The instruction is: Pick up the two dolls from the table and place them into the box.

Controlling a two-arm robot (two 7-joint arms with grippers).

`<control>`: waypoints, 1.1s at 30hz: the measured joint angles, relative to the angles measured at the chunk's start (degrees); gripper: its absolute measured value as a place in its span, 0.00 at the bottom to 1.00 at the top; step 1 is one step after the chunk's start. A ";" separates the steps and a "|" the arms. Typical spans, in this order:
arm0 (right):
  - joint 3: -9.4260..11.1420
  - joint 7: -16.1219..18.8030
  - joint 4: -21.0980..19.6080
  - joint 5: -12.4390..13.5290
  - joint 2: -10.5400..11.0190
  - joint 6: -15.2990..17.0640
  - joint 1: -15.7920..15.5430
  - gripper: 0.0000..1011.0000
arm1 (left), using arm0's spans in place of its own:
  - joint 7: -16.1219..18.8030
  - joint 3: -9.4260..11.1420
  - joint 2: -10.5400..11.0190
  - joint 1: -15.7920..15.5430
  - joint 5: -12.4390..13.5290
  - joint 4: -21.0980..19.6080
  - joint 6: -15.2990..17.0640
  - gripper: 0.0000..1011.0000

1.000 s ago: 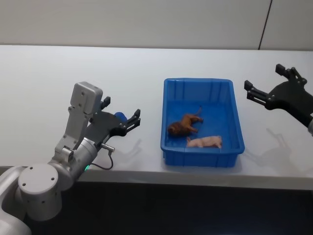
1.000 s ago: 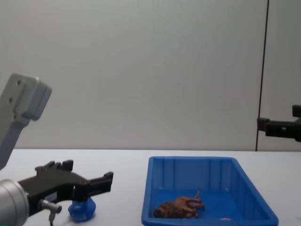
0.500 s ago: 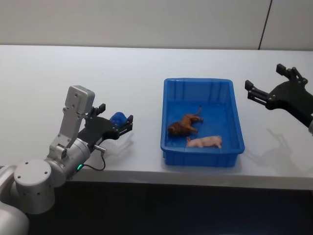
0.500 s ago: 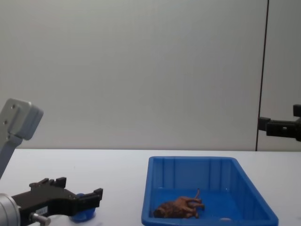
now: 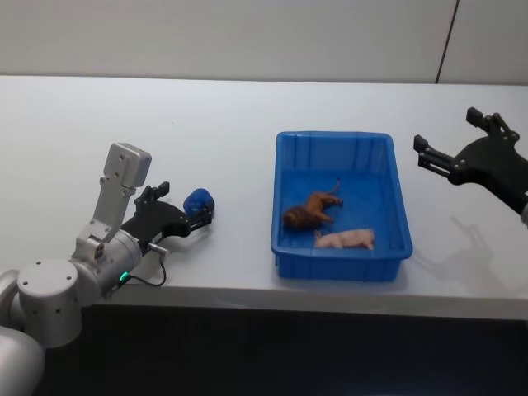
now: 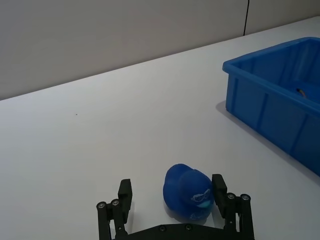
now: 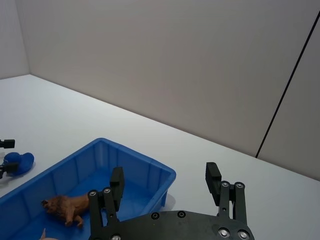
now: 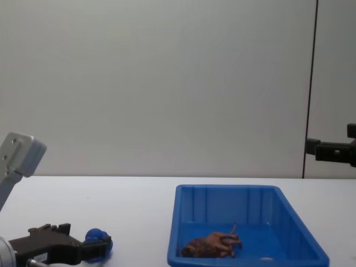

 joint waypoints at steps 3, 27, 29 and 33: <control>0.00 0.00 0.00 0.00 0.00 0.00 0.00 0.99 | -0.87 -0.18 -0.21 -0.70 0.00 1.28 0.04 0.96; 0.00 0.00 0.00 -0.01 0.00 0.01 0.00 0.99 | -4.77 -0.94 -0.92 -3.37 0.68 5.19 0.06 0.49; 0.00 0.00 0.01 -0.01 0.00 0.01 0.00 0.99 | -4.98 -0.96 -0.96 -3.52 0.94 4.97 0.03 0.47; -0.01 0.00 0.01 -0.01 0.00 0.01 0.00 0.99 | -5.30 -0.98 -1.02 -3.81 1.35 4.20 -0.09 0.44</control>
